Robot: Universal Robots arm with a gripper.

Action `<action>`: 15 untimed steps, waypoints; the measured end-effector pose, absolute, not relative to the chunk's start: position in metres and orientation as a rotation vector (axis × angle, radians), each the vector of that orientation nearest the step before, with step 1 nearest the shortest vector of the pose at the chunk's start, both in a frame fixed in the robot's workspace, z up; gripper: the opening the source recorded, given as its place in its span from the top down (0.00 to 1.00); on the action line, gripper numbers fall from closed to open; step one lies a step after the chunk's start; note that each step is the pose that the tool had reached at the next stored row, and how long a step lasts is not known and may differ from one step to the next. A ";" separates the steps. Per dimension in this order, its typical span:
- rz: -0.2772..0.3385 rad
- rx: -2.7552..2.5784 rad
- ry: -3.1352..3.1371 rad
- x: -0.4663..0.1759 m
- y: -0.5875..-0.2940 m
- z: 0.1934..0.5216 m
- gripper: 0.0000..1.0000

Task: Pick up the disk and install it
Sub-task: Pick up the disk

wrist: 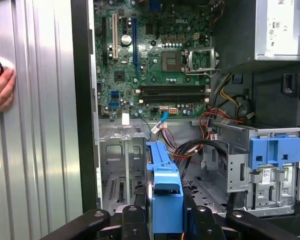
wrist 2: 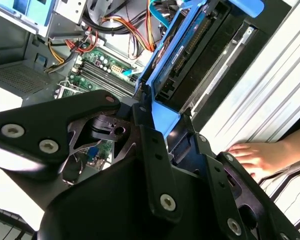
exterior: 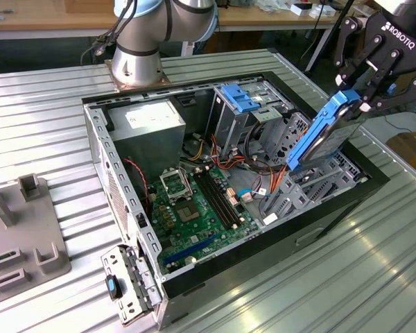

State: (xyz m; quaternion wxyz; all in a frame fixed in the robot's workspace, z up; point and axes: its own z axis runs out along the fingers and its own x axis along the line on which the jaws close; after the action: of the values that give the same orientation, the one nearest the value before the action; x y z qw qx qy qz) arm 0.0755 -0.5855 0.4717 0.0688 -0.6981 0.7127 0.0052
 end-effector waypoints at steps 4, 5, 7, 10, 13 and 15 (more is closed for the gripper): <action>0.015 -2.100 2.149 0.081 -0.586 0.472 0.64; 0.014 -2.095 2.154 0.081 -0.588 0.472 0.64; 0.011 -2.080 2.171 0.081 -0.590 0.471 0.64; 0.006 -2.077 2.177 0.081 -0.591 0.469 0.64; 0.003 -2.077 2.179 0.080 -0.592 0.467 0.64; 0.003 -2.077 2.179 0.079 -0.592 0.466 0.64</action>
State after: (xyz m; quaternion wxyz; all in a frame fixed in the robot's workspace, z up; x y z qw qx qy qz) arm 0.0789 -0.5916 0.4658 0.0655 -0.6884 0.7224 0.0010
